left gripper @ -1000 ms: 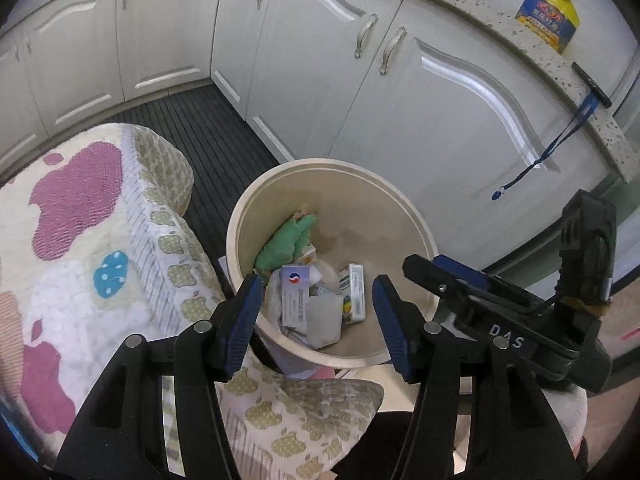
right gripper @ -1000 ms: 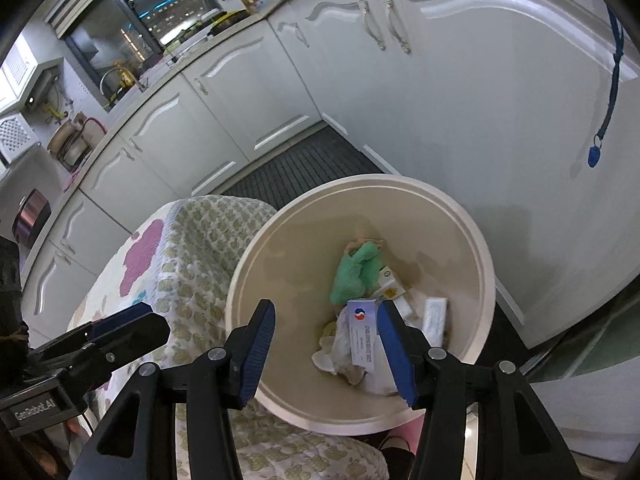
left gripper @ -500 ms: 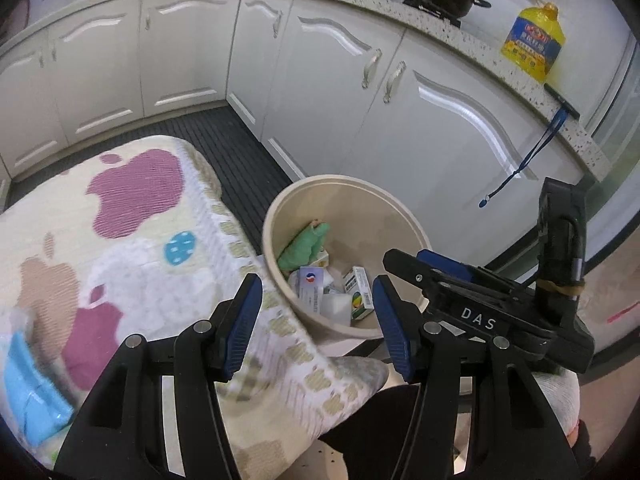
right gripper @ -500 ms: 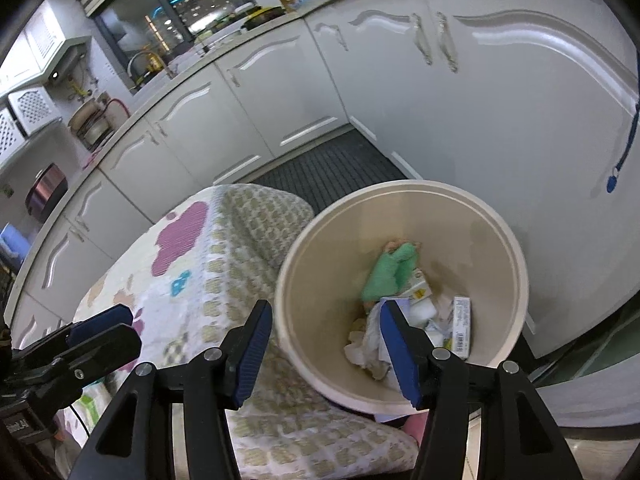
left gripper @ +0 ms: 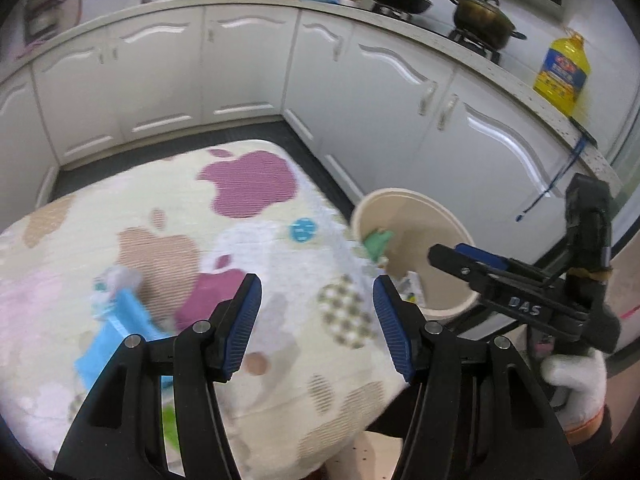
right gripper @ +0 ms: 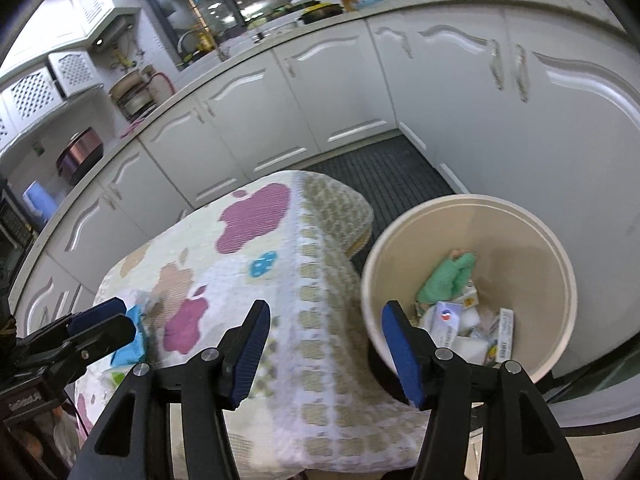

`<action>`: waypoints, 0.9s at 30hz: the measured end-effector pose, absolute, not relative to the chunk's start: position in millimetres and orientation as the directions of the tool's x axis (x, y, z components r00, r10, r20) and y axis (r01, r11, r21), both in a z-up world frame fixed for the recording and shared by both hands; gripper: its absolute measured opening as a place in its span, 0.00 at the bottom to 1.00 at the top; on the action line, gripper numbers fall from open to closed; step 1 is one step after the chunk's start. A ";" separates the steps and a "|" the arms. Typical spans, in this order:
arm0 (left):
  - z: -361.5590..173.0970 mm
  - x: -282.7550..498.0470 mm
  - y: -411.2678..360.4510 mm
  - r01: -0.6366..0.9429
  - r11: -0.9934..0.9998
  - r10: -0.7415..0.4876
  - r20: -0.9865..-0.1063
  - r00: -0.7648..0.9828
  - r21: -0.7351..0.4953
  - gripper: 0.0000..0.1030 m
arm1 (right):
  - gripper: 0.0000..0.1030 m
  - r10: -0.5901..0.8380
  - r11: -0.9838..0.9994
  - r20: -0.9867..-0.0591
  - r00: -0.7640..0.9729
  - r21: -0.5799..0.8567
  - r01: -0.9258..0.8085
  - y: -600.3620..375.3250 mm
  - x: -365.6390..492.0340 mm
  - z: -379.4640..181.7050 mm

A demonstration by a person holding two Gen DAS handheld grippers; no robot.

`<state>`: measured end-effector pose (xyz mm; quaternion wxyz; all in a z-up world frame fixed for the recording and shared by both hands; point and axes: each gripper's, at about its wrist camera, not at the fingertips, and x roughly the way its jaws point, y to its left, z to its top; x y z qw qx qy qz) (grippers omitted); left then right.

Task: Collect trash
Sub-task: 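Move both tools back over the remaining trash on the table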

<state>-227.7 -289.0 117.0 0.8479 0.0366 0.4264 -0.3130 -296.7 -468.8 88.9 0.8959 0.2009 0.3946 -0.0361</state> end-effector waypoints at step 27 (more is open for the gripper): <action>78.2 -152.8 -129.2 0.299 0.895 -0.437 -0.787 0.435 -0.332 0.58 | 0.57 0.366 0.909 -0.721 0.589 0.411 -0.062 -343.9 -244.9 75.8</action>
